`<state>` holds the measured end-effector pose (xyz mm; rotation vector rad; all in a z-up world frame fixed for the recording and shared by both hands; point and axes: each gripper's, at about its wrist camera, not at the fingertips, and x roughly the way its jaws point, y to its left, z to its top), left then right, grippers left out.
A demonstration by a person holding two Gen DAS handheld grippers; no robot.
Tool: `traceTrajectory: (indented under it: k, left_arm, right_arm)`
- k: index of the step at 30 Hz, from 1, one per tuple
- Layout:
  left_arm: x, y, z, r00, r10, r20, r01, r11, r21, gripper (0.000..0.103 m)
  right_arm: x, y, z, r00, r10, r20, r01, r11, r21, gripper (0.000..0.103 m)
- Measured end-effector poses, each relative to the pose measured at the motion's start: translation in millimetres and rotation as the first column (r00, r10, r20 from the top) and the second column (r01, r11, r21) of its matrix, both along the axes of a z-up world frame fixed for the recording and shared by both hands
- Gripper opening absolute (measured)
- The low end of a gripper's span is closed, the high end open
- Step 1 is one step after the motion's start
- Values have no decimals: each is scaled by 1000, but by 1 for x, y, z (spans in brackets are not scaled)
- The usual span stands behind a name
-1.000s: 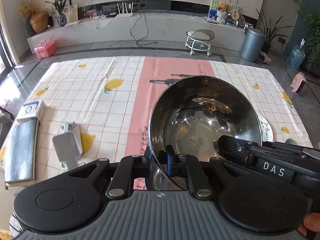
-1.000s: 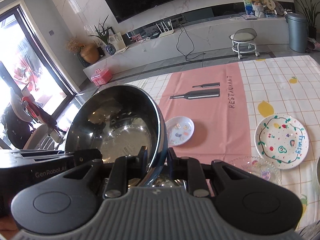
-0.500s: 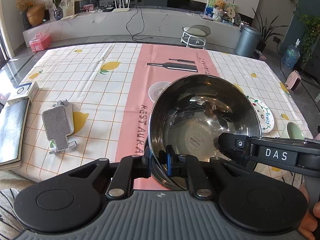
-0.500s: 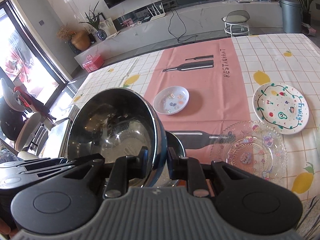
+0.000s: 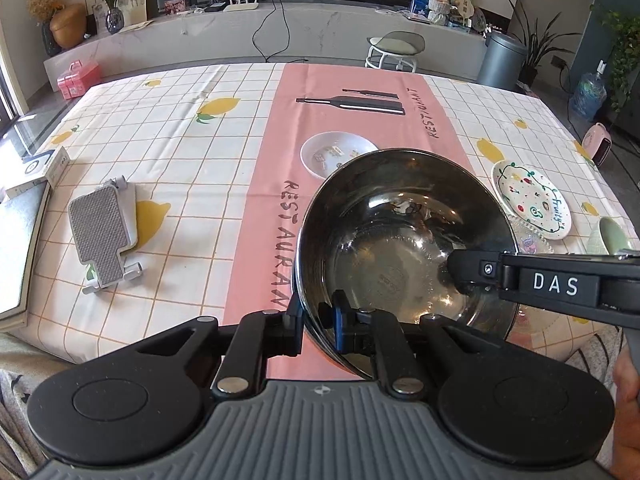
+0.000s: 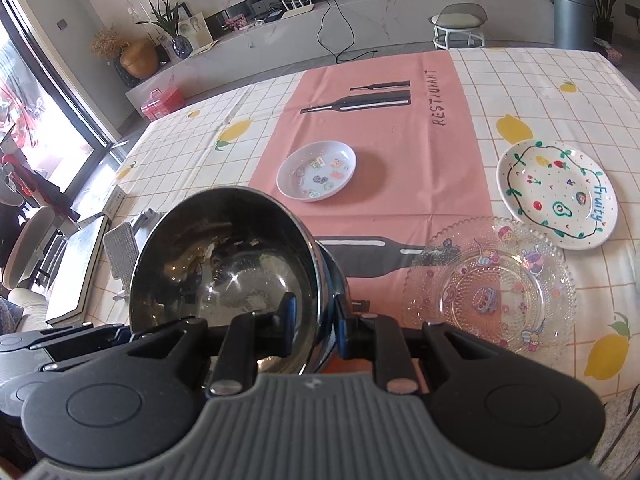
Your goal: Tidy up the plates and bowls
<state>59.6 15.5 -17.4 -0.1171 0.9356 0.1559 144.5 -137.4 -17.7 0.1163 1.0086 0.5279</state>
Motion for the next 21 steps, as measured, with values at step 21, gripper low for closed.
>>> traceTrajectory:
  k: [21]
  left_arm:
    - [7, 17, -25, 1000, 4, 8, -4, 997, -77, 19]
  right_arm:
    - [6, 8, -23, 999, -29, 20, 31, 995, -92, 18]
